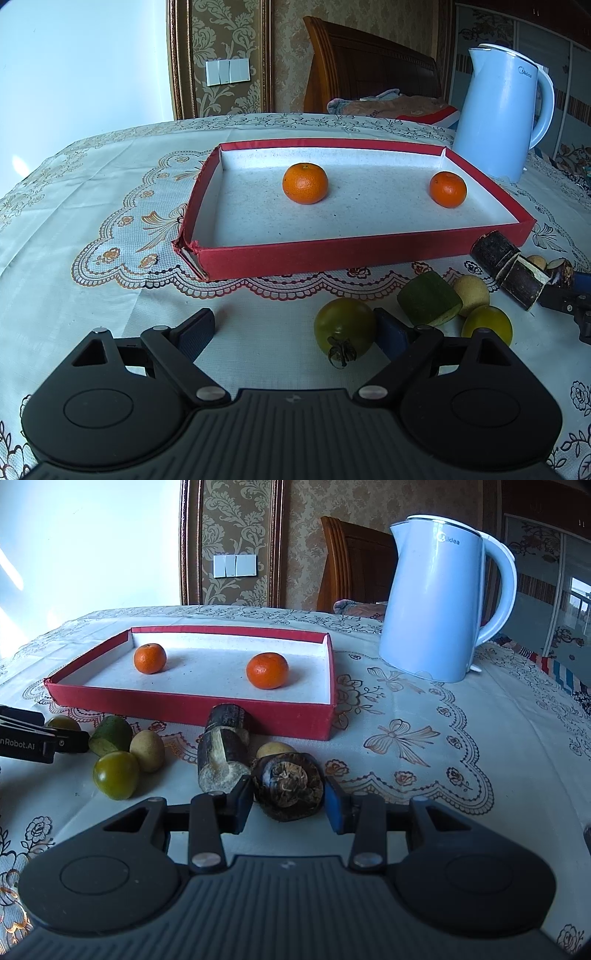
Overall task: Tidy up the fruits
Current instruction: 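Grasp the green tomato with the left gripper while the right gripper grasps the dark sugarcane piece, then carry the green tomato into the tray with the left gripper while the right carries the sugarcane piece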
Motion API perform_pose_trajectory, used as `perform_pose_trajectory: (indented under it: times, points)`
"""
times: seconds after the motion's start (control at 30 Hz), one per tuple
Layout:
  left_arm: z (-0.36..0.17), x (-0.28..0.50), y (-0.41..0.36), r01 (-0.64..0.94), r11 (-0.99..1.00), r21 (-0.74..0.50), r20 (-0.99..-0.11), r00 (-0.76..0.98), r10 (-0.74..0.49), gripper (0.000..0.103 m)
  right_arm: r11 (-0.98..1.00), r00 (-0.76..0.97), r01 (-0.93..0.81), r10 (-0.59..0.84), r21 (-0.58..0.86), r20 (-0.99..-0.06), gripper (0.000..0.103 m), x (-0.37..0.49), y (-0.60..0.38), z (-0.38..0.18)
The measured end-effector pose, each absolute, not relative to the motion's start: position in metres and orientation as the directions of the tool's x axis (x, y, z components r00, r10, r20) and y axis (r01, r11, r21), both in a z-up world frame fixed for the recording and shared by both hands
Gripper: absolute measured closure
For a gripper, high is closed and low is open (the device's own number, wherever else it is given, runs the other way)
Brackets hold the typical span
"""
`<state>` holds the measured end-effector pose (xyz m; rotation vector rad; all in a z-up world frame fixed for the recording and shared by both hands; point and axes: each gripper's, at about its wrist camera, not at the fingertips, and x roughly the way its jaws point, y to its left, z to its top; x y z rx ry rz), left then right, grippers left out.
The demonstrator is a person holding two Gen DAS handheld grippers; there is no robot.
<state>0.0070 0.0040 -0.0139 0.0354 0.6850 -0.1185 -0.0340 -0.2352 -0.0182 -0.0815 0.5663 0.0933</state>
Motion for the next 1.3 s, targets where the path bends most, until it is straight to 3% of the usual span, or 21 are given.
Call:
perform_pose_trajectory:
  times: [0.03, 0.3, 0.6, 0.77, 1.3]
  points:
    - [-0.013, 0.006, 0.004, 0.125, 0.992, -0.011, -0.631, 0.769, -0.103, 0.012, 0.993, 0.841, -0.105, 0.063, -0.049, -0.537, 0.064, -0.034, -0.236, -0.018]
    - [-0.012, -0.002, -0.009, 0.195, 0.980, 0.039, -0.607, 0.784, -0.132, 0.047, 0.996, 0.856, -0.082, 0.054, -0.032, -0.515, 0.064, -0.037, -0.241, -0.016]
    - [-0.012, -0.007, -0.014, 0.230, 0.972, 0.055, -0.597, 0.788, -0.153, 0.066, 0.997, 0.859, -0.075, 0.051, -0.026, -0.509, 0.064, -0.038, -0.241, -0.016]
    - [-0.012, -0.009, -0.016, 0.236, 0.969, 0.070, -0.590, 0.793, -0.150, 0.071, 0.997, 0.866, -0.068, 0.041, -0.036, -0.498, 0.064, -0.040, -0.239, -0.015]
    - [-0.007, -0.012, -0.009, 0.208, 0.977, 0.048, -0.559, 0.816, -0.146, 0.072, 0.998, 0.901, -0.042, 0.021, -0.040, -0.434, 0.065, -0.051, -0.243, -0.010]
